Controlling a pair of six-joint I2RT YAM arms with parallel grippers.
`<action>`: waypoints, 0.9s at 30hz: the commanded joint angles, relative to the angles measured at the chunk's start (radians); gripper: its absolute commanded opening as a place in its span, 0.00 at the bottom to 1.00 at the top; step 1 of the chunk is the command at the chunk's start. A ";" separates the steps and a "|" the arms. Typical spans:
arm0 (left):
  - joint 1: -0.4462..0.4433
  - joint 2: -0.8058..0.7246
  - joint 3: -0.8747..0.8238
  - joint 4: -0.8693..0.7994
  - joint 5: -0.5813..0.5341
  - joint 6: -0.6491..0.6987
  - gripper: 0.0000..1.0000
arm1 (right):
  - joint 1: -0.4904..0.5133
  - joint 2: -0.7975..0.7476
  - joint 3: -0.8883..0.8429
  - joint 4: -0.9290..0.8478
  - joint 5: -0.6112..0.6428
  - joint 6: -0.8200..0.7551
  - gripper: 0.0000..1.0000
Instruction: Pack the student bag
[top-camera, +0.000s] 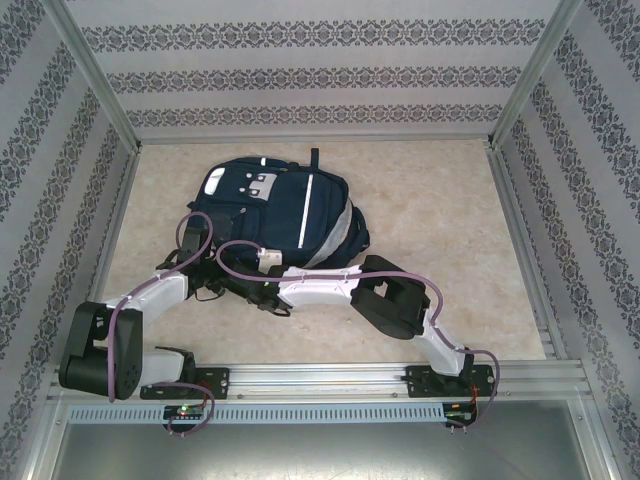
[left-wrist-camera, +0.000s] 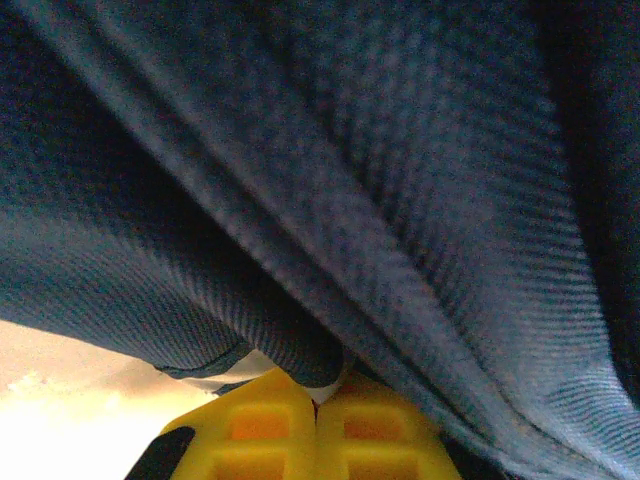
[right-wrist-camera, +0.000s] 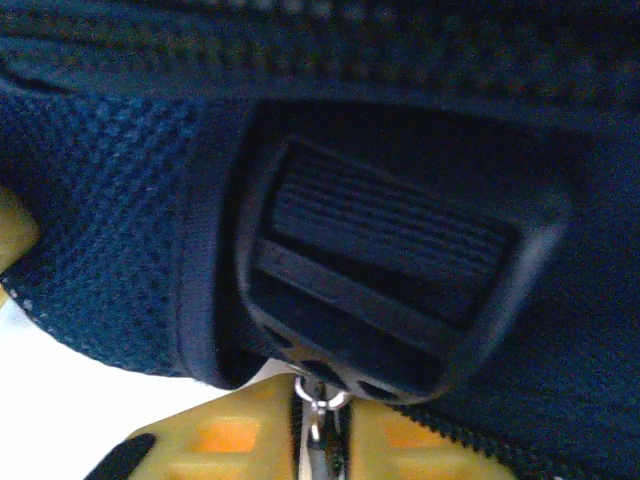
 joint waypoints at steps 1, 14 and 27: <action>-0.015 0.013 0.019 0.030 0.012 0.028 0.00 | -0.009 -0.012 -0.026 -0.048 0.046 0.011 0.13; -0.009 0.010 0.068 -0.092 -0.064 0.070 0.00 | -0.005 -0.096 -0.103 -0.043 0.050 -0.004 0.00; 0.093 0.002 0.126 -0.303 -0.217 0.093 0.00 | -0.035 -0.324 -0.382 -0.135 0.124 -0.005 0.00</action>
